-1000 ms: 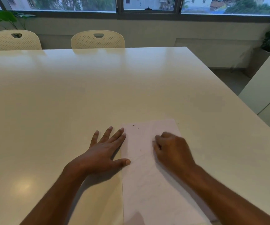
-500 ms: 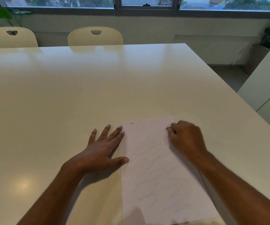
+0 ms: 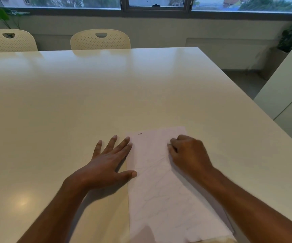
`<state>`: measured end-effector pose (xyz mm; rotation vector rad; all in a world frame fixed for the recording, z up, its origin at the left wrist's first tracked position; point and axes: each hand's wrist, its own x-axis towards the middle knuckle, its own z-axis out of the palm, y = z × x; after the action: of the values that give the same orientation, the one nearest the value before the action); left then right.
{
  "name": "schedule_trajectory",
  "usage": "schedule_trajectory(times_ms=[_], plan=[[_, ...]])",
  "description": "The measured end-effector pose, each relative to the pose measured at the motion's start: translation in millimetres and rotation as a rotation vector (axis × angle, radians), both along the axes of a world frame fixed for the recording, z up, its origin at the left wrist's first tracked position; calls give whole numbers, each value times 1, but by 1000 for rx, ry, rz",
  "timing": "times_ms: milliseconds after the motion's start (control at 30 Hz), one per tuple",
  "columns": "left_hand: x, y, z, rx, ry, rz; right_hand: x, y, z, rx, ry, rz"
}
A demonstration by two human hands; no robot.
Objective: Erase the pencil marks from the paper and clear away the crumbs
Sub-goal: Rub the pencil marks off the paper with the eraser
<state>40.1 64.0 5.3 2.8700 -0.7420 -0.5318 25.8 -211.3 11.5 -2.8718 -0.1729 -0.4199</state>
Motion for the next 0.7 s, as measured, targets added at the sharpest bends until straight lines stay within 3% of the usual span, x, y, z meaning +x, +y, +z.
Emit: schedule_trajectory(times_ms=[200,333,500,700], plan=[[1,1,-1,1,10,-2,17,-28,5,-16,-43,-171],[1,0,-1,-4,18,10,-16,5,2,34,4,60],[3,2,-2,6,28,-5,18,-37,10,-62,-39,-86],[3,2,-3,2,27,-10,-12,-10,9,-24,14,124]])
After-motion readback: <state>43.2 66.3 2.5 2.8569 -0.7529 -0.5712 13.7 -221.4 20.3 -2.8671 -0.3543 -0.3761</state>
